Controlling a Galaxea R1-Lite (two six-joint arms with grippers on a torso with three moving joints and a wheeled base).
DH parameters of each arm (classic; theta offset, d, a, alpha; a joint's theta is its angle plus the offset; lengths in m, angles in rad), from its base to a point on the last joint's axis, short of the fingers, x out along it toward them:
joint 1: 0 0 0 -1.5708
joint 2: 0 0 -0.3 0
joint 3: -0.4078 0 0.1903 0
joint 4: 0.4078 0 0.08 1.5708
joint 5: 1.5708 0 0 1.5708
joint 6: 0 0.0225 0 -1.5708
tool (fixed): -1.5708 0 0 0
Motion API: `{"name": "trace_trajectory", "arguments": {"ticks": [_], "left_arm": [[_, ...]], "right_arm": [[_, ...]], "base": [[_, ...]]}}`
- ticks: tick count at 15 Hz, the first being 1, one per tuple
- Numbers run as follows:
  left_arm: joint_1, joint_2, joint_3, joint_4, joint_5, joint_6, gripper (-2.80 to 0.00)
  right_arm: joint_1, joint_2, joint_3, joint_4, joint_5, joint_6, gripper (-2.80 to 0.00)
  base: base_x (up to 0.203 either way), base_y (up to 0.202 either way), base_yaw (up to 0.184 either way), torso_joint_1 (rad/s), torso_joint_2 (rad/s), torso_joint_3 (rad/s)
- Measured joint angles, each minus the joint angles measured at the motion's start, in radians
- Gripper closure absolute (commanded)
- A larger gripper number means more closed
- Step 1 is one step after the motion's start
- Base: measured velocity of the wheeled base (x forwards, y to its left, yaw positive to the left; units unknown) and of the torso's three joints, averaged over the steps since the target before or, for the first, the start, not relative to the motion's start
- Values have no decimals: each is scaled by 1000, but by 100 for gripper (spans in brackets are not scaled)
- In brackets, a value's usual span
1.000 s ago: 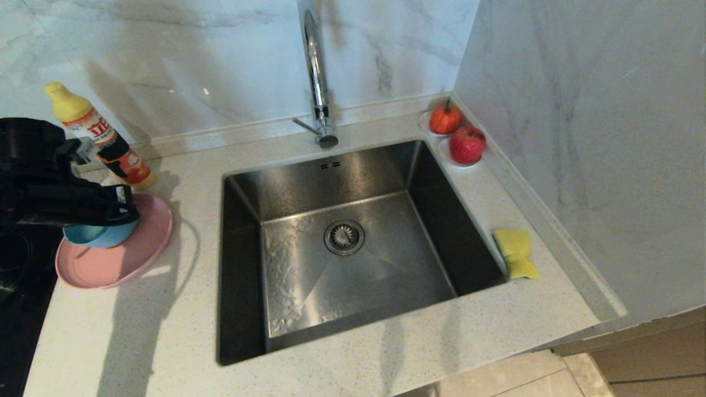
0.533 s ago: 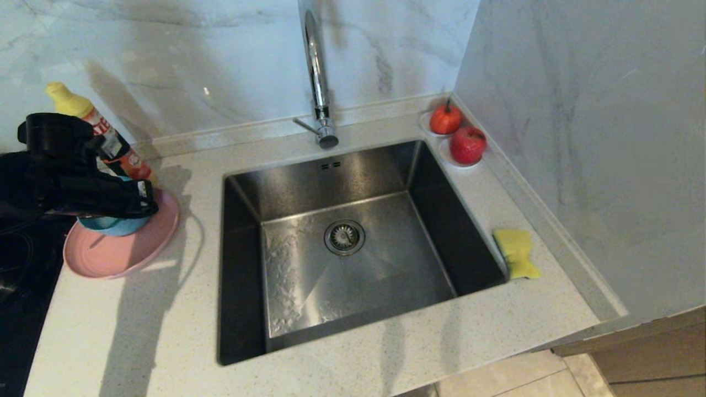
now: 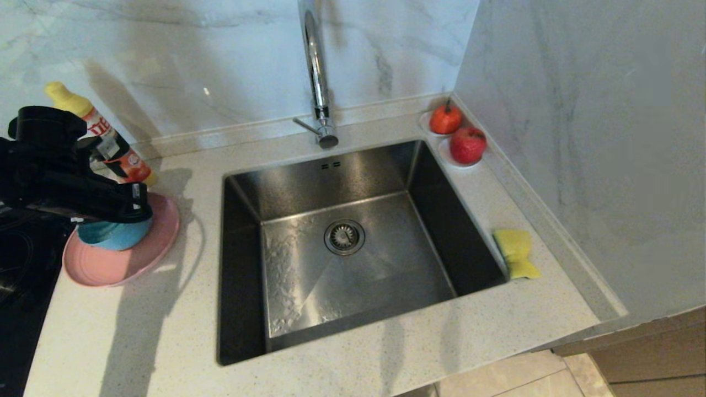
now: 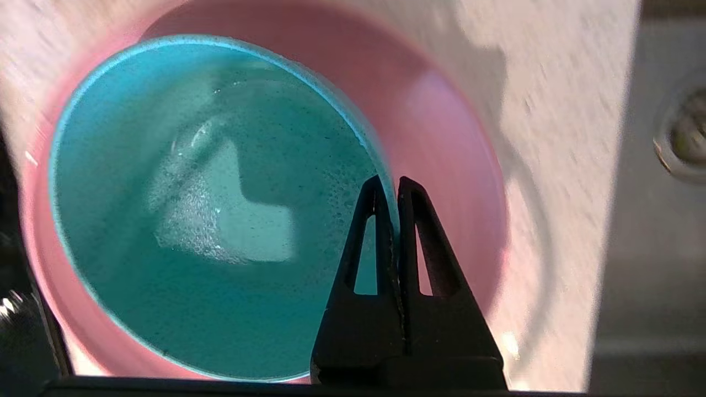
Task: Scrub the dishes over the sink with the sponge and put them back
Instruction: Place the bowl on the plate
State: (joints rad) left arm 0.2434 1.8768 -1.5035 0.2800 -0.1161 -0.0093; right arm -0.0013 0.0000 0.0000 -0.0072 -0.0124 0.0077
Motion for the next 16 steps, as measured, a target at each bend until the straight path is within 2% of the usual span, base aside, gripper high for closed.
{"name": "trace_trajectory", "arguments": {"ticks": [3,7,10,16], "left_arm": [[0,-17,50,18,-11,12,0],[1,-32,124,6,-3,87,0],[3,-46,154,6,-3,89,0],[1,-66,143,-8,-20,68,0]], "right_arm": [[0,0,0,0,0,0,0],[0,0,0,0,0,0,0],[0,0,0,0,-1,0,0],[0,0,0,0,0,0,0]], "base": [[0,0,0,0,0,0],[0,0,0,0,0,0],[0,0,0,0,0,0],[0,0,0,0,0,0]]}}
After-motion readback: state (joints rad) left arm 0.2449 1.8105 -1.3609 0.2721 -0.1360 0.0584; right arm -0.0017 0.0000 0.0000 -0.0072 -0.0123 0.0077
